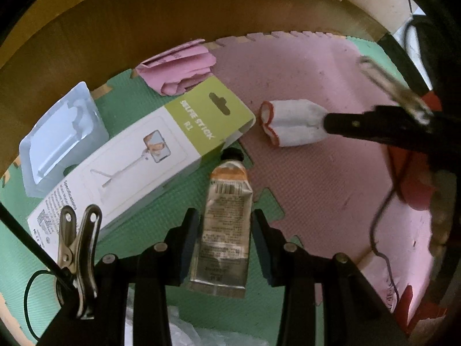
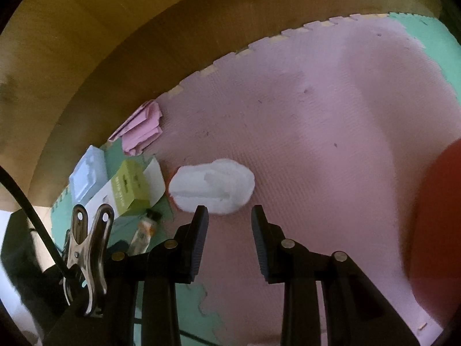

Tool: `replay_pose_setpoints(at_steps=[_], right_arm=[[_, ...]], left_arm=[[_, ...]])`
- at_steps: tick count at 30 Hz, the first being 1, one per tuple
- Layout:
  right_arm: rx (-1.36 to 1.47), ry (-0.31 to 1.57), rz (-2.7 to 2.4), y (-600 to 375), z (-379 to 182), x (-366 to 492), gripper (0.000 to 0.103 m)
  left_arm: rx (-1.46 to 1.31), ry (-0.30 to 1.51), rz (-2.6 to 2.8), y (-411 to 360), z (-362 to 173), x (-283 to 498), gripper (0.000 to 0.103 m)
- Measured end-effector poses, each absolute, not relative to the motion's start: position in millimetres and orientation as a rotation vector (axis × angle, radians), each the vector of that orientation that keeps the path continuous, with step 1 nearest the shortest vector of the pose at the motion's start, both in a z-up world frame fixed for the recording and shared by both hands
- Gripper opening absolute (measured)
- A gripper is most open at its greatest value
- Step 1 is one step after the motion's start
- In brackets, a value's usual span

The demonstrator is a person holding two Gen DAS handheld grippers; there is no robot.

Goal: Collect trash
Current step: 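Close the right gripper on the white glove while the left gripper closes on the bottle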

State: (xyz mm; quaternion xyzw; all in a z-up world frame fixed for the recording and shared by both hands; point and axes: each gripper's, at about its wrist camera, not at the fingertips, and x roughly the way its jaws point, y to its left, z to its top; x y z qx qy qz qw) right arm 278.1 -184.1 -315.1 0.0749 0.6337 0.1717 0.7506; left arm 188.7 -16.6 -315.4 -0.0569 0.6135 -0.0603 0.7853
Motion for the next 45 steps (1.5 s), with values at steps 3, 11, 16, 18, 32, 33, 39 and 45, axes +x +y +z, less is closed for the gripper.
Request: replay_pose_setpoints(at_steps=[3,11,16,18,32,33,39,45], right_arm=[[0.153,1.39,0.38,-174,-327,285,0.032],[0.126,1.391,0.374,-163,-349,291,0.032],[0.104,1.387,0.389,-162,-346,290,0.018],[0.095,1.381,0.382,-162,-342,288,0.011],[0.064,1.299,0.403,-179,-280,260,0.01],[0.068,1.297,0.406,-181,-277,257,0.01],[0.124,1.31,0.436,-200,-267,247,0.01],[0.194,1.315,0.444,-211,-266,246,0.01]], left_arm=[[-0.123,1.319,-0.124,-15,-315,187,0.039],[-0.134,1.315,-0.113,-10,-309,183,0.039],[-0.132,1.301,-0.114,-9,-302,180,0.039],[-0.133,1.294,-0.113,-9,-299,179,0.039],[-0.124,1.308,-0.121,-6,-275,168,0.013],[-0.123,1.319,-0.13,-5,-276,166,0.015],[-0.135,1.389,-0.133,-7,-293,167,0.045],[-0.066,1.46,-0.147,-24,-323,167,0.053]])
